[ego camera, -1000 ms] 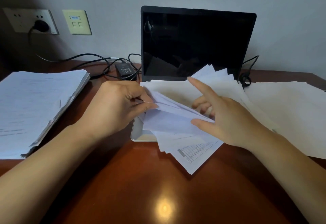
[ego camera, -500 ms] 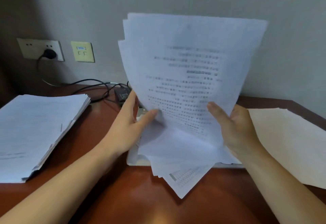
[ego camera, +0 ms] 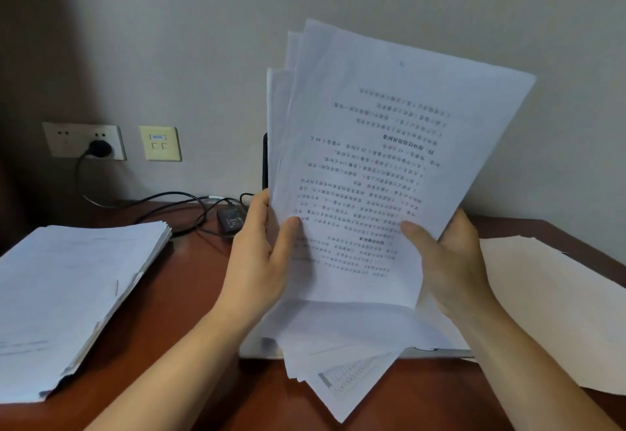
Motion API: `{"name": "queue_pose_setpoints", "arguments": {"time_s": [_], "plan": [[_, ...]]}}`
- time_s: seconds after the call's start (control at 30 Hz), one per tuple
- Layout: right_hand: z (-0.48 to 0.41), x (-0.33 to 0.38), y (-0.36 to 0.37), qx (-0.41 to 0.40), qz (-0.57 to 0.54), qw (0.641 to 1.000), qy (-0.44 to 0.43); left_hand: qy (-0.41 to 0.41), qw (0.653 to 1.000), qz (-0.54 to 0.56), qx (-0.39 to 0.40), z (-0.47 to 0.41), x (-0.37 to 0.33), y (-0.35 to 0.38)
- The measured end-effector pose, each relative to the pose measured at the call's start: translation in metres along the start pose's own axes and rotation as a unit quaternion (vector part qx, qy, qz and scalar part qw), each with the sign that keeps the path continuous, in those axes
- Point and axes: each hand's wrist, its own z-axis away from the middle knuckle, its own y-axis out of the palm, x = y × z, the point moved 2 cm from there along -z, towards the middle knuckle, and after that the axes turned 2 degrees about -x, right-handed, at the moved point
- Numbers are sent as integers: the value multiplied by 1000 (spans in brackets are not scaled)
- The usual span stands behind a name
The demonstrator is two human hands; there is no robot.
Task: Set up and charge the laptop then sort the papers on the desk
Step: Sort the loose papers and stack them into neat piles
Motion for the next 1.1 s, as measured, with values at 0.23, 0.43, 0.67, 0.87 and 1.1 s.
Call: {"name": "queue_pose_setpoints", "arguments": {"time_s": [0.23,0.43,0.67,0.87,1.1], "plan": [[-1,-19,-2,61,8,994,93,-130,990,10,60,-4,31,0],[2,-25,3,51,20,995,89,-130,985,58,100,-1,29,-3],[2,-29,-4,123,28,983,131,-170,967,20,187,5,37,-7],[5,-34,-3,93,40,984,148,-185,970,51,152,12,32,-7],[18,-27,13,141,13,980,142,-134,985,95,57,11,17,2]]}}
